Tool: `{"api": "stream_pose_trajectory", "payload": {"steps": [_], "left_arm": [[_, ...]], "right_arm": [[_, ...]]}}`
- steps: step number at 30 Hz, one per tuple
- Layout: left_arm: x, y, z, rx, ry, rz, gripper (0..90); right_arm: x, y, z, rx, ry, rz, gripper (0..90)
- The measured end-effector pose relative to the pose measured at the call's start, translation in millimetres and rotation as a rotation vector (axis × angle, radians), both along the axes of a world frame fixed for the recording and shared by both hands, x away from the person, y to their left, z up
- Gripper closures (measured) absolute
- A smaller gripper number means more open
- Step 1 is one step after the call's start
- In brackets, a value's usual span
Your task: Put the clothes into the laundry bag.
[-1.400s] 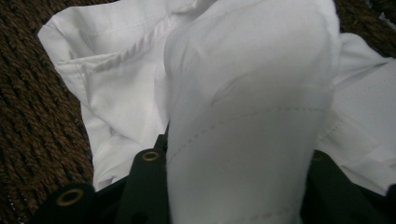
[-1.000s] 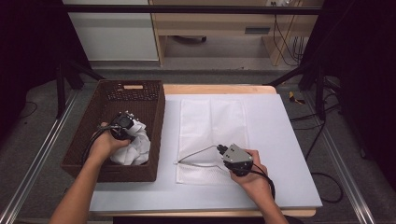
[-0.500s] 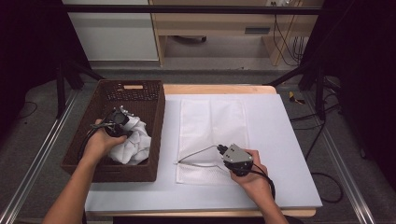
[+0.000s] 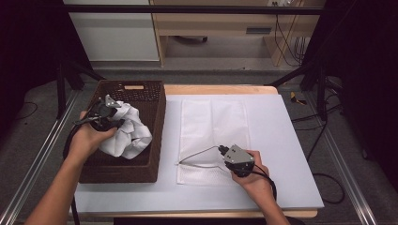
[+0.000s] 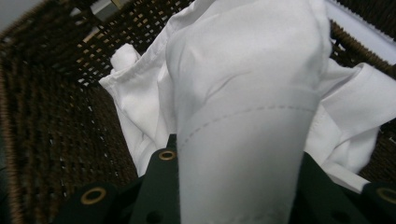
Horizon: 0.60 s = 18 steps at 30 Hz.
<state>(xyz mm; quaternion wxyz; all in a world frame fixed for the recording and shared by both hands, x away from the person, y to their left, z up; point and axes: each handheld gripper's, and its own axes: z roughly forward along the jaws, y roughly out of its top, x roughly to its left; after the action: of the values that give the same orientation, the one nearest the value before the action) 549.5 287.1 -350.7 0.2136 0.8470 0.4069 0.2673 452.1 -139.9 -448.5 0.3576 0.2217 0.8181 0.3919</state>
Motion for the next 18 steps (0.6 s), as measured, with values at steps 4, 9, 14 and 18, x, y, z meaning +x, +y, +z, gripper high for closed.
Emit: {"api": "stream_pose_trajectory", "payload": {"steps": [4, 9, 14, 18], "left_arm": [[-5.9, 0.8, 11.8, -0.003, -0.036, -0.012, 72.1], [-10.9, 0.7, 18.3, -0.010, -0.065, -0.026, 72.4], [-14.5, 0.2, 22.8, -0.024, -0.086, -0.031, 72.5], [-15.8, 0.2, 26.3, -0.027, -0.093, -0.036, 72.4]], "right_arm": [[-0.1, 0.0, 0.0, 0.000, 0.000, 0.000, 87.0], [-0.1, -0.2, -0.3, 0.001, 0.003, -0.001, 87.0], [-0.1, -0.3, -0.3, 0.000, 0.002, 0.000, 87.0], [0.4, -0.7, -0.4, 0.016, 0.012, 0.003, 87.2]]}}
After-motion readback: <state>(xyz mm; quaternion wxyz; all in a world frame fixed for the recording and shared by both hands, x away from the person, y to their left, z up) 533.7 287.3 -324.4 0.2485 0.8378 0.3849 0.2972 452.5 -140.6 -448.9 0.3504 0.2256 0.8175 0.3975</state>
